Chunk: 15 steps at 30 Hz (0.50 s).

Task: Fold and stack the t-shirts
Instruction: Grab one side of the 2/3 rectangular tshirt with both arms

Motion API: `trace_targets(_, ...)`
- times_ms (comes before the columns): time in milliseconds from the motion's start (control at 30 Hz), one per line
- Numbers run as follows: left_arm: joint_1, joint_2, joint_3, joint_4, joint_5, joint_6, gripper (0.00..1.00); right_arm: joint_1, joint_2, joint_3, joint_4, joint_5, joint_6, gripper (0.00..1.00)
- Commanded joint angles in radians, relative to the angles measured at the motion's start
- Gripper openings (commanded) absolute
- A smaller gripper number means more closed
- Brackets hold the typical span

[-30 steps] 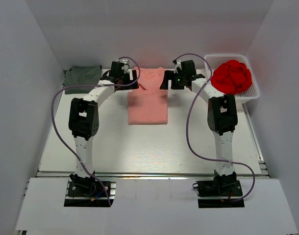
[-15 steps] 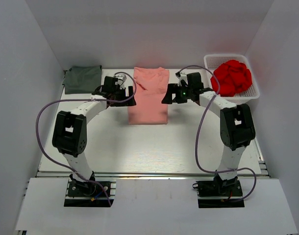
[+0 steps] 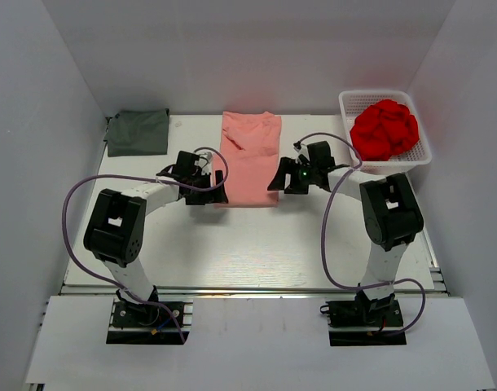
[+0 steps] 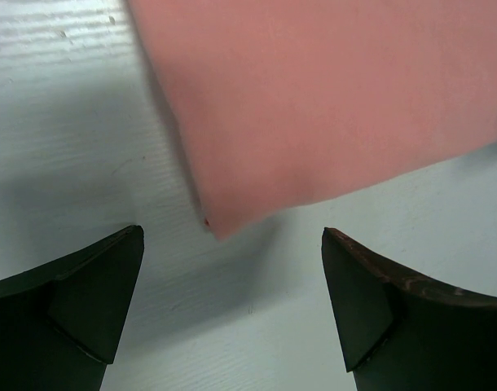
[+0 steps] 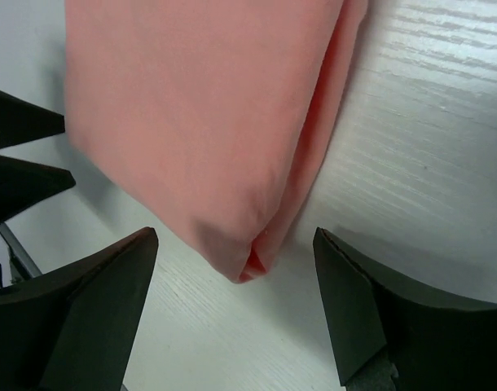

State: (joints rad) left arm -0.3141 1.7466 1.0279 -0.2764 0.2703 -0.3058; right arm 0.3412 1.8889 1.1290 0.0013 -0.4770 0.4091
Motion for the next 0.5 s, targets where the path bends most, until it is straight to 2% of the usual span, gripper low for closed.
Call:
trace_targets(0,-0.019,-0.056,-0.022,0.02,-0.005,-0.01,1.0,0.012,0.032,-0.015,0.068,-0.021,0.062,0.82)
trace_targets(233,-0.028,-0.056,-0.022,0.02,-0.037,-0.019,0.98,0.013,0.046,-0.075,0.085,-0.032,0.106,0.66)
trace_targets(367,-0.028,-0.047,-0.032,0.02,-0.037,-0.019,0.96,0.01,0.033,-0.132,0.092,-0.035,0.114,0.43)
trace_targets(400,-0.028,-0.047,-0.032,0.02,-0.037,-0.019,0.95,0.012,0.033,-0.153,0.104,-0.043,0.12,0.24)
trace_targets(467,-0.028,-0.047,-0.032,0.02,-0.037,-0.019,0.94,0.012,0.033,-0.173,0.127,-0.049,0.131,0.07)
